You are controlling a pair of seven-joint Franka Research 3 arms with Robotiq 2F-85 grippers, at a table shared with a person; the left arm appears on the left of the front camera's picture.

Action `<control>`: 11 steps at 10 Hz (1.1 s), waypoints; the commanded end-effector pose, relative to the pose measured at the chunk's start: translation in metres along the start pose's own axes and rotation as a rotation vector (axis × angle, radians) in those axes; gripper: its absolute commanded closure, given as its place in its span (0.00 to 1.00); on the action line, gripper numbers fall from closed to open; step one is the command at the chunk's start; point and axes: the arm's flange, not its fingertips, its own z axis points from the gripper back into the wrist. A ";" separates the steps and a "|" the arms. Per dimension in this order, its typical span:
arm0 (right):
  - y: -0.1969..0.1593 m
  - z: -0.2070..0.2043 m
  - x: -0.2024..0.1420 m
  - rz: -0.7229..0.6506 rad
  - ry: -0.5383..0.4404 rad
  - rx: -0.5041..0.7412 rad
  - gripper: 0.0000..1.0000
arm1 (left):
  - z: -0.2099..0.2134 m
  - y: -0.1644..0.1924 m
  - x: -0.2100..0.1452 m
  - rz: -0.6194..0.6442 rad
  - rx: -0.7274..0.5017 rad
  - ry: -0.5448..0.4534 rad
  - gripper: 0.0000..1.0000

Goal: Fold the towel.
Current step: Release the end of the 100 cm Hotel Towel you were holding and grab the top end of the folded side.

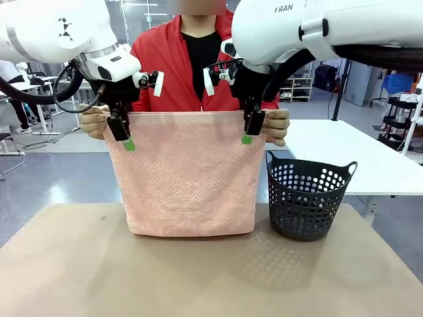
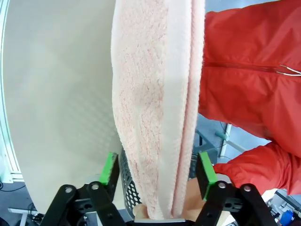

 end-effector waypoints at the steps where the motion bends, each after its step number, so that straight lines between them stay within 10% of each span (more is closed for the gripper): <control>1: -0.003 0.005 0.002 -0.016 -0.003 0.013 1.00 | 0.009 0.003 -0.002 -0.011 -0.025 -0.023 1.00; 4: -0.003 0.006 0.001 -0.024 0.001 0.012 0.88 | 0.012 0.001 -0.005 -0.007 -0.017 -0.026 0.94; 11: -0.002 0.003 0.000 -0.002 0.001 0.003 1.00 | 0.008 0.001 0.000 0.003 0.007 -0.011 1.00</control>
